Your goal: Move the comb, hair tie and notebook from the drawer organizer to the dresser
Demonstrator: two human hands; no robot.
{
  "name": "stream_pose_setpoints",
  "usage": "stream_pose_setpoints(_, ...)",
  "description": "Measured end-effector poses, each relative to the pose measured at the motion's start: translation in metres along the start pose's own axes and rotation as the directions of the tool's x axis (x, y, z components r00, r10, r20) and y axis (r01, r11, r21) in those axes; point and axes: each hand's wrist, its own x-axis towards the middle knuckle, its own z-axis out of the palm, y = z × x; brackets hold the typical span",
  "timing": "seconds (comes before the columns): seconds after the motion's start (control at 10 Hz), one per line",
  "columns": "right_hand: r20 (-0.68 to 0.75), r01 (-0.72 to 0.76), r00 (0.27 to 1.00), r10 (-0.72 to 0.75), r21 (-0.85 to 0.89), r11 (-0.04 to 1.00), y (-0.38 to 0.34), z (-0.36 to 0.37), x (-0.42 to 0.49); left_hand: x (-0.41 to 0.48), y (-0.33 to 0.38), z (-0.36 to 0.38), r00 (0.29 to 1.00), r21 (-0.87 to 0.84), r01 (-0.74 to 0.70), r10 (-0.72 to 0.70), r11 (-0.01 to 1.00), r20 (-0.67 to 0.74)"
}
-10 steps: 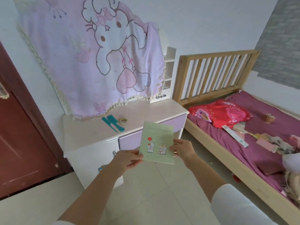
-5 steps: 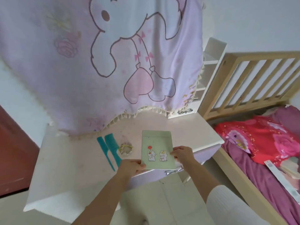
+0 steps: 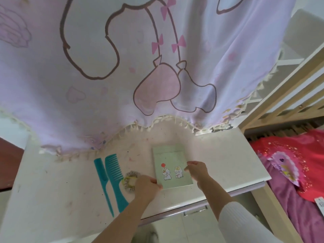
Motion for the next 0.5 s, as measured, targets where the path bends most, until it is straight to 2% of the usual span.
stream_pose_setpoints(0.3, 0.028, 0.044, 0.999, -0.038, -0.222, 0.974, 0.001, 0.006, 0.003, 0.012, 0.009, 0.005, 0.999, 0.119, 0.000, 0.004, 0.993, -0.035)
stream_pose_setpoints(0.4, 0.049, 0.076, 0.997, -0.064, -0.328, 0.942, -0.002, 0.006, -0.003, 0.014, 0.008, 0.006, 1.000, 0.158, -0.007, 0.005, 0.987, 0.011)
stream_pose_setpoints(0.5, 0.073, 0.151, 0.988, -0.135, -0.318, 0.936, -0.016, -0.001, -0.007, 0.012, 0.007, -0.001, 0.992, 0.198, -0.116, 0.124, 0.973, -0.028)
